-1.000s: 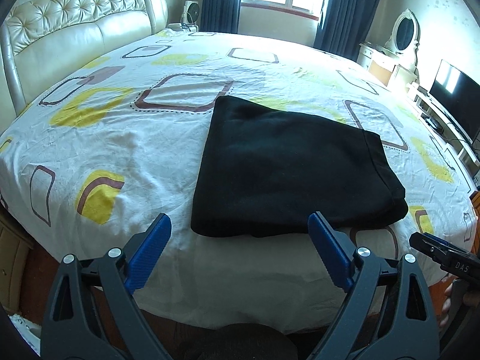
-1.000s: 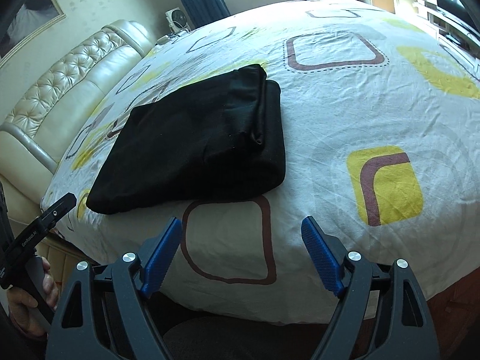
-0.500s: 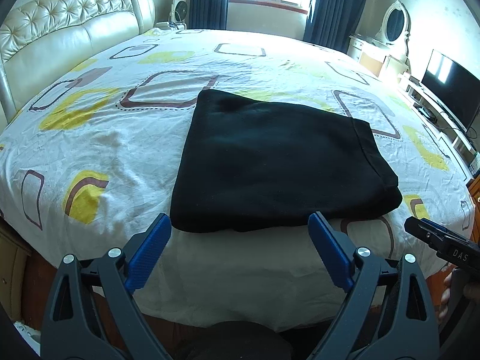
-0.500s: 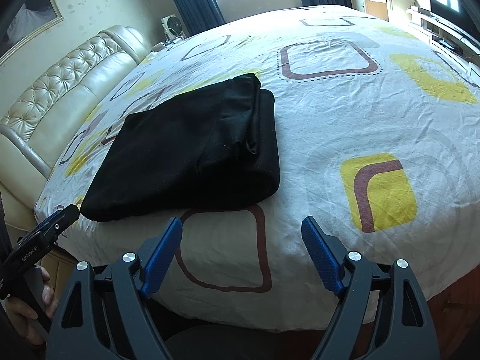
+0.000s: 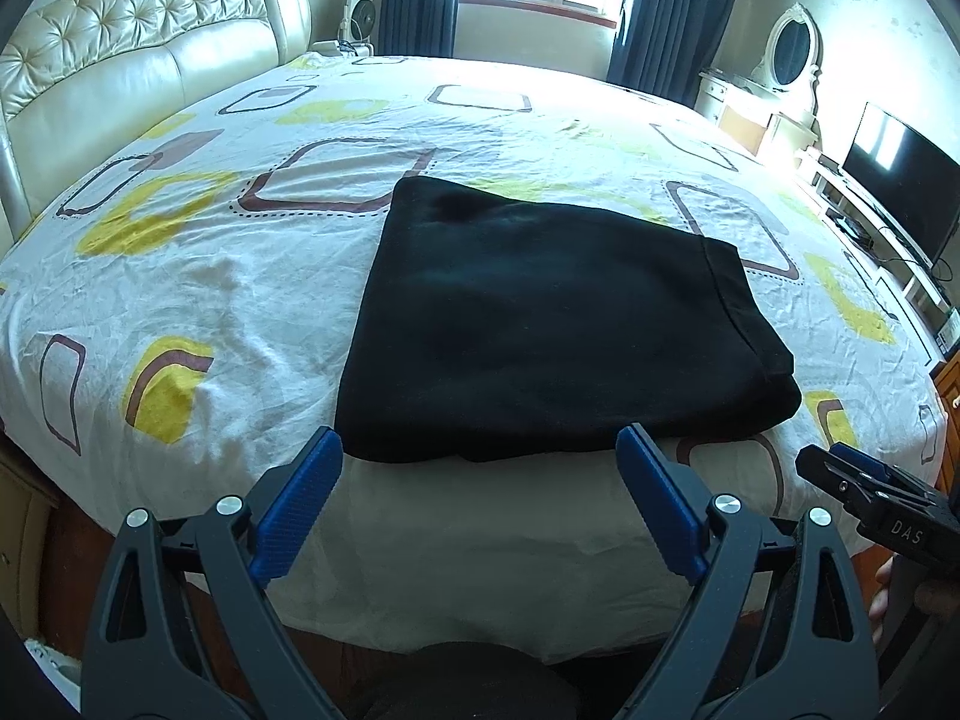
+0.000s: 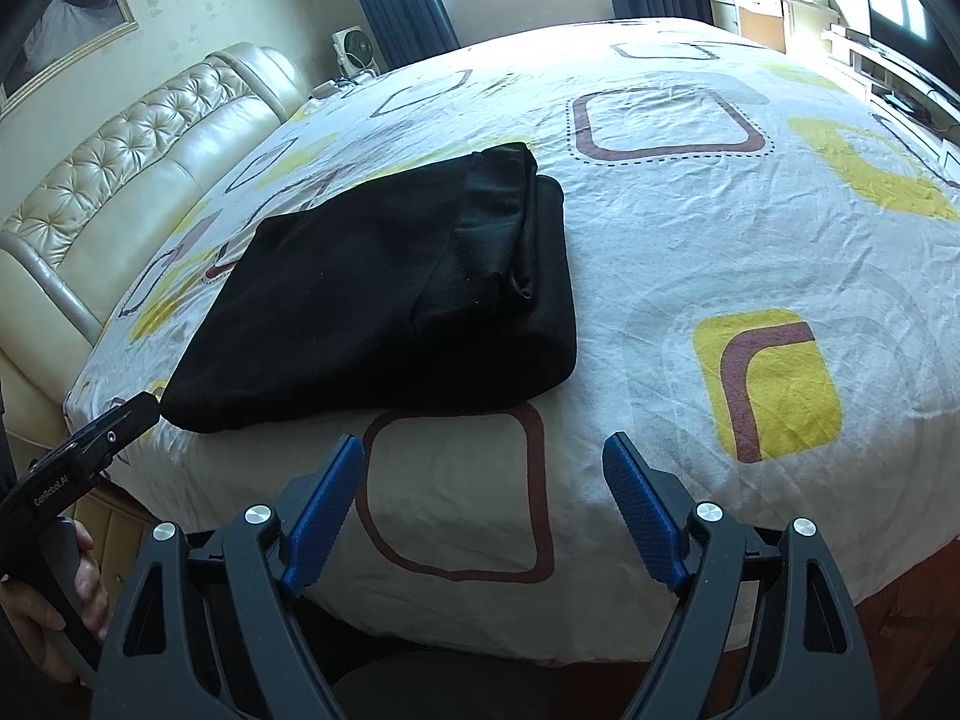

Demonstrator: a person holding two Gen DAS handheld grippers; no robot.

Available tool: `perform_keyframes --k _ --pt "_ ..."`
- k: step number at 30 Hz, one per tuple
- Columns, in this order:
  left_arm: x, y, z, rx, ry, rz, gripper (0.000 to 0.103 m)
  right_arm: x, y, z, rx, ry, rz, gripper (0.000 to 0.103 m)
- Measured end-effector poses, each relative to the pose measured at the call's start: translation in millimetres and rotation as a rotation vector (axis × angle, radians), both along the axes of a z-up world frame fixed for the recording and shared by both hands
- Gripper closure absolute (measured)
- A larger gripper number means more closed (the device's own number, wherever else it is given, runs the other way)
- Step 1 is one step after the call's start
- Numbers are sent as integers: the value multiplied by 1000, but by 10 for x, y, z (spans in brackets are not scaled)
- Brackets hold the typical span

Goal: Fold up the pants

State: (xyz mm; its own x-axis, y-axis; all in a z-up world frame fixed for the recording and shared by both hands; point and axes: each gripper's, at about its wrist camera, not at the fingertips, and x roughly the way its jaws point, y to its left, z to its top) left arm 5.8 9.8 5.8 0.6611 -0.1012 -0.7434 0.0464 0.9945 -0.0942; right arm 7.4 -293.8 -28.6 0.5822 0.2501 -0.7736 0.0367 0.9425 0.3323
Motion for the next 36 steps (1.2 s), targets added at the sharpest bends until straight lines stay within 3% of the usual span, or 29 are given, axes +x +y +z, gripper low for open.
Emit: perform_keyframes --k 36 --pt "-15 -17 14 13 -4 -3 10 -22 -32 20 3 0 -8 22"
